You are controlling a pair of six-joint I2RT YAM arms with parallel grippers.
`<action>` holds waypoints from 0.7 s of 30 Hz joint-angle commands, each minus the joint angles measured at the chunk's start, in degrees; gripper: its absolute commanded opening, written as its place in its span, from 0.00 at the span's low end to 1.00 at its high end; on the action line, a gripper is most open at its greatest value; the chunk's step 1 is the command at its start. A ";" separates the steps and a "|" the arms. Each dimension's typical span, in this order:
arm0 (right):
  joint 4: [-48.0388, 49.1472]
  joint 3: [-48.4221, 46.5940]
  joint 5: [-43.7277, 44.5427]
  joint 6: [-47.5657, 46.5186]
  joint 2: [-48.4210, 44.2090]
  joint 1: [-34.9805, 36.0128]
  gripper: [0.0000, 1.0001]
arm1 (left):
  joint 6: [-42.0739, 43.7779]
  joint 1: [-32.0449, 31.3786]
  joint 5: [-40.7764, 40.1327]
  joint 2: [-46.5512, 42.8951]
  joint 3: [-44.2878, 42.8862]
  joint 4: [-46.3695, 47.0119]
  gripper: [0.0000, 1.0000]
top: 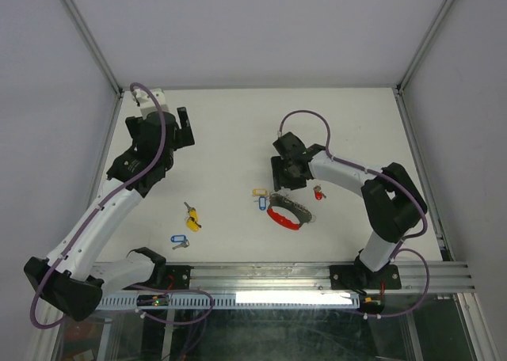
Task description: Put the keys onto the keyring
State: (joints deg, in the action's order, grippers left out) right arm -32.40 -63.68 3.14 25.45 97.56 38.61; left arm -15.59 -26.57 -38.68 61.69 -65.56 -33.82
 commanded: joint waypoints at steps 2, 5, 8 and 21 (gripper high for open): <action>-0.52 -2.62 -0.89 -1.58 1.26 -0.18 0.55 | 0.21 0.98 2.22 -0.39 0.06 3.65 0.99; -0.68 -2.76 -1.37 -1.95 1.96 -0.16 0.53 | 0.26 1.20 2.98 -0.16 0.33 3.85 0.99; -0.43 -2.47 -1.25 -2.13 2.40 -0.19 0.50 | 0.30 1.44 3.25 -0.24 0.51 3.90 0.99; 1.40 2.47 6.50 -1.63 1.50 -1.95 0.37 | 0.57 2.05 4.06 -0.08 0.87 4.20 0.99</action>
State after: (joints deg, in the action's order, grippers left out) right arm -32.71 -62.52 6.04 24.27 100.09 37.98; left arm -15.57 -25.39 -35.66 61.82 -64.75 -32.88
